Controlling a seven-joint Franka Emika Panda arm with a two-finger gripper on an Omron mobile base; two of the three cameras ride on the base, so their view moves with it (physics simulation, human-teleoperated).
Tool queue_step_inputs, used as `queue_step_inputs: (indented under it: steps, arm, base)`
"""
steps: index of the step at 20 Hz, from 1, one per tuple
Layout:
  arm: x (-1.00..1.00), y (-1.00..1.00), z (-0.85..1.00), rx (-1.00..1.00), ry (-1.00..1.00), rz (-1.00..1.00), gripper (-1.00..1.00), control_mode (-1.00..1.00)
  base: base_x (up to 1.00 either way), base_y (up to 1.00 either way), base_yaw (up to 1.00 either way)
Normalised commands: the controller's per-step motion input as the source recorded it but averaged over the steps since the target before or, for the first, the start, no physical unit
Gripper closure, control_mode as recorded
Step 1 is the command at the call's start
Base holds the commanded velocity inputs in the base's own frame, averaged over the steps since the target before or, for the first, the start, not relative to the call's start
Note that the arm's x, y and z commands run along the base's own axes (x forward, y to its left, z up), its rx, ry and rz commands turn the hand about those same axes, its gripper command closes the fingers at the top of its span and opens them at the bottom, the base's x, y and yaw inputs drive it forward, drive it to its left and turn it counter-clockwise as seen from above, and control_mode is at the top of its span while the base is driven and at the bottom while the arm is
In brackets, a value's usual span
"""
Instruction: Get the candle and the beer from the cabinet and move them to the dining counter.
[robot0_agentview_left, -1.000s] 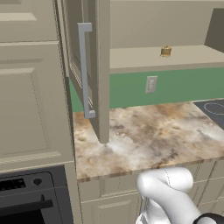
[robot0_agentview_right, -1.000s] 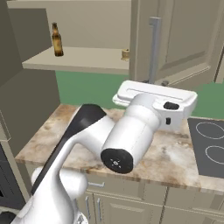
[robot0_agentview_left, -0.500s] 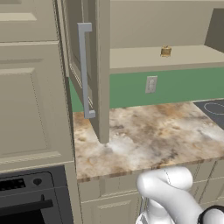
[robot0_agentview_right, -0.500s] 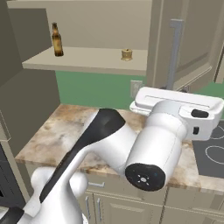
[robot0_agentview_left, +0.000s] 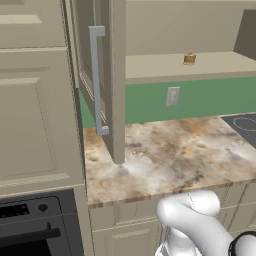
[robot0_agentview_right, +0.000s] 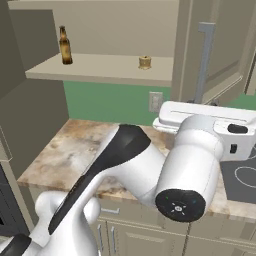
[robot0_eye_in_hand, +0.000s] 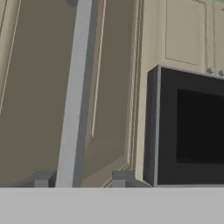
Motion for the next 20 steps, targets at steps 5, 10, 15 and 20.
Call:
queue_step_inputs:
  steps: [5,10,15,20]
  arm:
    - [0.00,0.10,0.00,0.00,0.00,0.00,-1.00,-1.00]
    - [-0.27,0.15,0.00,-0.02,0.00,0.00,-1.00,-1.00]
    - [-0.58,0.18,-0.01,-0.01,0.01,0.00,-1.00,-1.00]
    - [-0.71,0.26,-0.01,0.00,0.00,0.00,-1.00,-1.00]
  base:
    - [0.00,0.00,0.00]
    - [0.00,0.00,0.00]
    - [0.00,0.00,0.00]
    - [0.00,0.00,0.00]
